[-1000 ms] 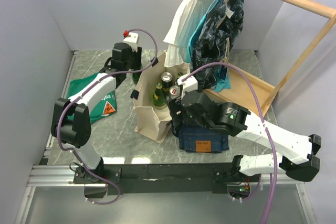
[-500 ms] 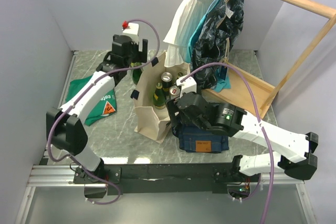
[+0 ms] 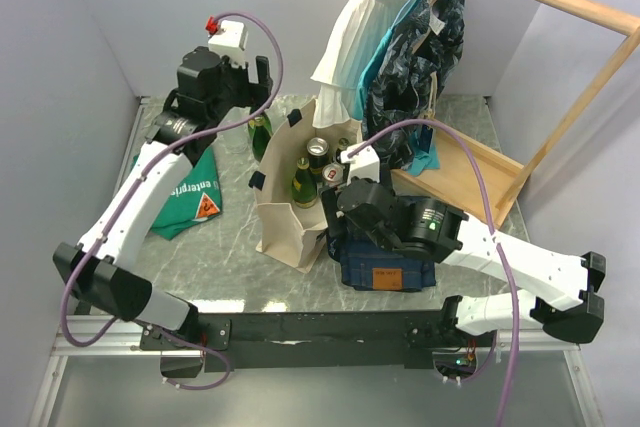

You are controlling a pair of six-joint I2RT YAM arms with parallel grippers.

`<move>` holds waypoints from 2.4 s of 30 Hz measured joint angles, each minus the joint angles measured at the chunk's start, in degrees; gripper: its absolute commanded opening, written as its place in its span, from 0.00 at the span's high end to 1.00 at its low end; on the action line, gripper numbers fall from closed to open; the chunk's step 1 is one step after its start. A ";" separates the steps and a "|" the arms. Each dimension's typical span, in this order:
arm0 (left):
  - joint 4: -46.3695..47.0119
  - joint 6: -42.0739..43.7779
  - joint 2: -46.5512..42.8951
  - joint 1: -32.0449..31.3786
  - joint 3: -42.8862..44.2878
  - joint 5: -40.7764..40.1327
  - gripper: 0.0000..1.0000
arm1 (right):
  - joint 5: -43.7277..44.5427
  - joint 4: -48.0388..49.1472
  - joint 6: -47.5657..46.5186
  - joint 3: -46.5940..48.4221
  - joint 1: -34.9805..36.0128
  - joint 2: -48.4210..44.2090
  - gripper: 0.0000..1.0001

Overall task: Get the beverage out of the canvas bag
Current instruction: Place the drink at the center of the board, then take out the drink from the canvas bag.

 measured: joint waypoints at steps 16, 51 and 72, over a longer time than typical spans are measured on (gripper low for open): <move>-7.41 -1.73 -2.05 -3.78 0.68 16.13 0.01 | 6.05 2.03 0.90 -1.86 0.00 -0.07 0.00; -11.32 -1.22 -1.62 -14.32 -6.23 19.47 0.04 | 1.86 6.69 5.86 -6.10 -4.50 -2.12 0.00; -13.44 -1.44 8.41 -14.80 -7.21 7.93 0.18 | 2.10 5.86 6.91 -6.10 -4.57 -2.14 0.00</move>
